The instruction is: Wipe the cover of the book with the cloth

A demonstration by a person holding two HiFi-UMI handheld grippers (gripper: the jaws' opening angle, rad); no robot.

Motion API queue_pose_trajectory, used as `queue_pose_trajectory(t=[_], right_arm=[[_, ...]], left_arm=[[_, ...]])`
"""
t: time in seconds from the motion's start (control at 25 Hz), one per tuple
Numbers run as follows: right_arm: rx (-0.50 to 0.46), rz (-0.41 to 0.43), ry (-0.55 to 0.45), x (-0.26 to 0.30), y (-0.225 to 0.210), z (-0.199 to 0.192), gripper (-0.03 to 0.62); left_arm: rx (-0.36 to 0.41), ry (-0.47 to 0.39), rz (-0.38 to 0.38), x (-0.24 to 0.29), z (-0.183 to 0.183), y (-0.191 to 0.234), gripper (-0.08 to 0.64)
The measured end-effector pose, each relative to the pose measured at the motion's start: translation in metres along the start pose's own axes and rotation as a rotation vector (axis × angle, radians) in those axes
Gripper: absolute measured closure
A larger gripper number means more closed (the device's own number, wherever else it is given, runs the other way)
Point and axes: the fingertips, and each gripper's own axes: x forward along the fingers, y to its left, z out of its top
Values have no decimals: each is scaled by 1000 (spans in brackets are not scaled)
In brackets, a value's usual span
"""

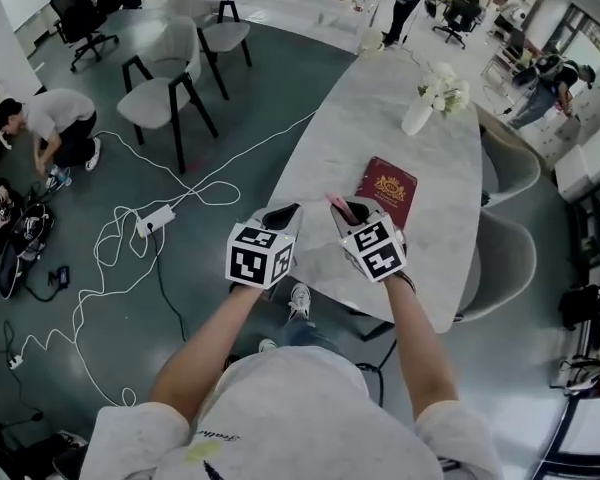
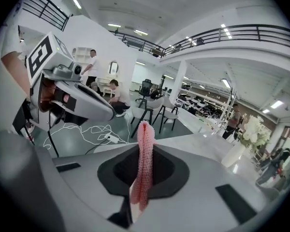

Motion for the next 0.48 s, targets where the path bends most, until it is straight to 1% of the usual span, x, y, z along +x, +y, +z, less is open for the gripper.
queue_pose_trajectory(t=[0.16,0.36,0.48], right_arm=[[56,-35,-52,-15,-2,10,572],[162,-74,-121,-35,-6,17,572],[227,-74,-161,-46,-5,19,572]], left_arm=[[16,-16,7,-8,6,-1,554],[31,-32,10,-15,13,-8,554],[39,-39,4,-16,15,-14,554]])
